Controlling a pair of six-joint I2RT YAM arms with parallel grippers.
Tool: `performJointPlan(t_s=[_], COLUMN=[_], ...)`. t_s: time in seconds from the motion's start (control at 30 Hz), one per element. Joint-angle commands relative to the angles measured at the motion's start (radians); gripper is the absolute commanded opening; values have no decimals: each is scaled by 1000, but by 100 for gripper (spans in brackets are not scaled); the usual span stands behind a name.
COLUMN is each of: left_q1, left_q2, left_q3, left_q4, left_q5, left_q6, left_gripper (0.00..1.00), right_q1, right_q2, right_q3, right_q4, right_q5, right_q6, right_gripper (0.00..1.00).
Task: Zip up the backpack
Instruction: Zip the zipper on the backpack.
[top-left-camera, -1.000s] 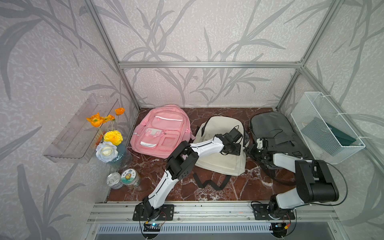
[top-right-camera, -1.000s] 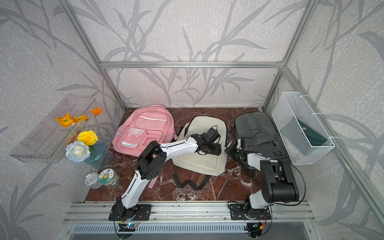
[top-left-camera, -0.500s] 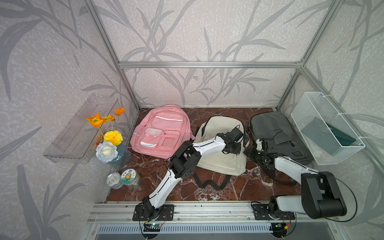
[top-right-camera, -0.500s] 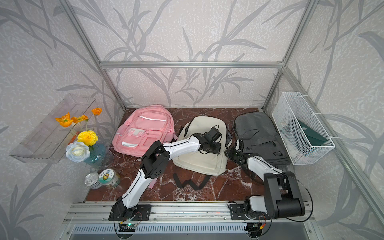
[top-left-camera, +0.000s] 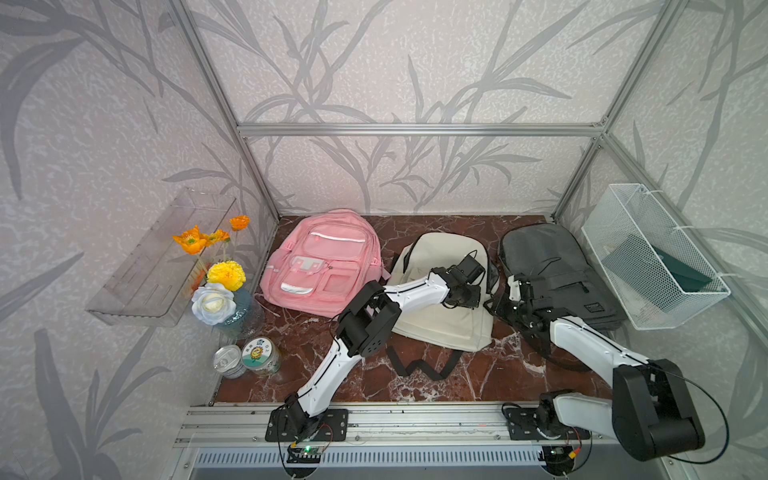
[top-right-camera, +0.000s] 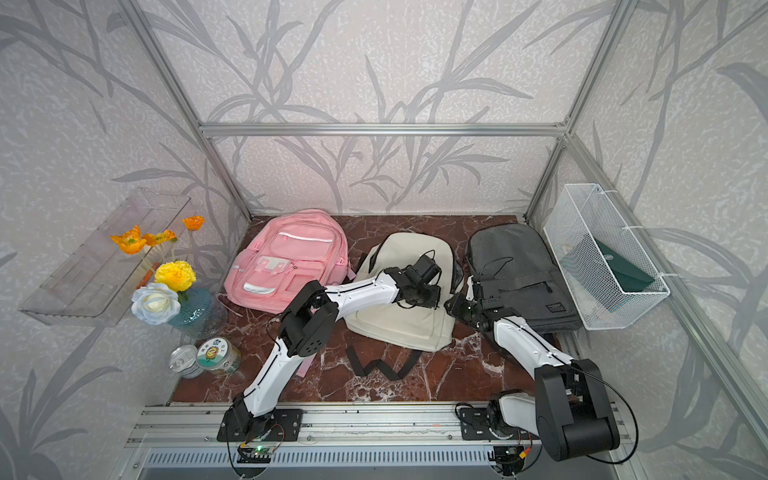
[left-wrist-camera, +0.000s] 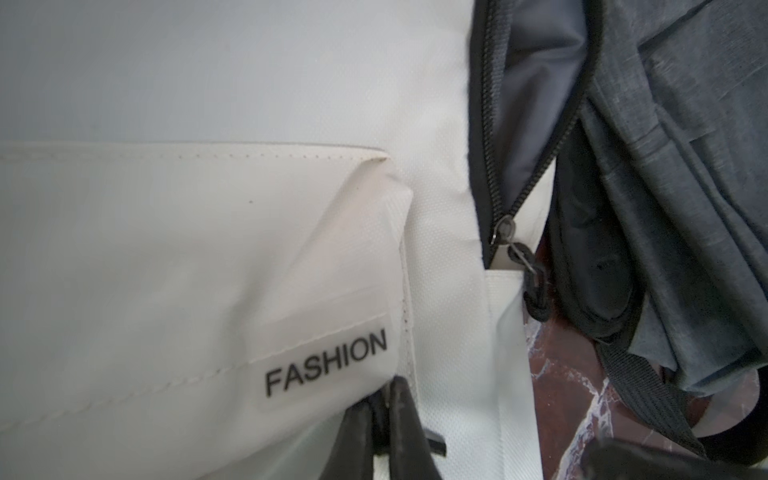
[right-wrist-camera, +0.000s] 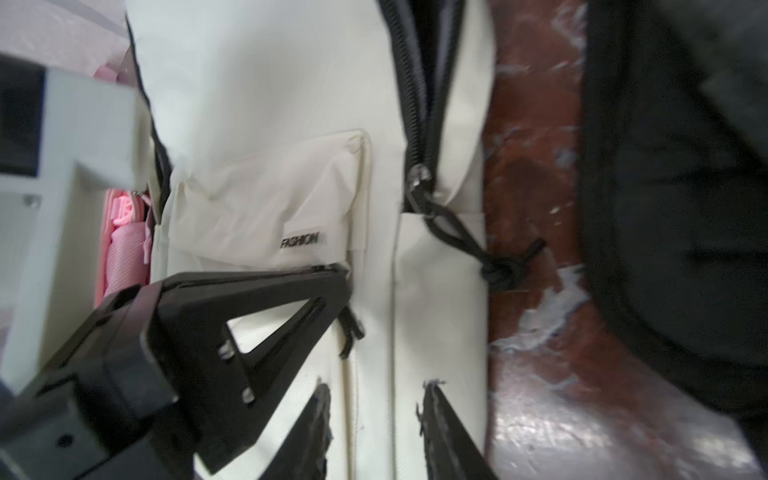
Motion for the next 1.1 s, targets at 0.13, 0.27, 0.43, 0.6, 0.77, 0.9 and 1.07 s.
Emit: performJointPlan(t_s=[0.13,0.27,0.43,0.6,0.77,0.9,1.07], left_q1=[18,23,37,54,61,68,67], left_q2=[-134,-158,-178,-184,-195,-225,-265], left_q3=[-117,-145,-143,-136,-133,-157,-181], left_q4=[15,52,54,68,56,65,79], left_q5=[50,68,62,83,82,86,96], left_q6=[-25,-33,-28,-33,-28,-28,-28], left_gripper=[3,1,0,0,0,0,0], right_q1=[10,33,134,162,178,202,198], right_q2=[96,138,54,48,-3,22,103], right_q3=[33,22,-30,-44,-50,-25,16], right_q4=[92,169,184,145,170,127,142], right_q5=[-18,-87,-26,37,29,102,120], right_q6=[49,84,70,31,21,-18,-37], right_gripper=[34,29,29,31,31,31,30])
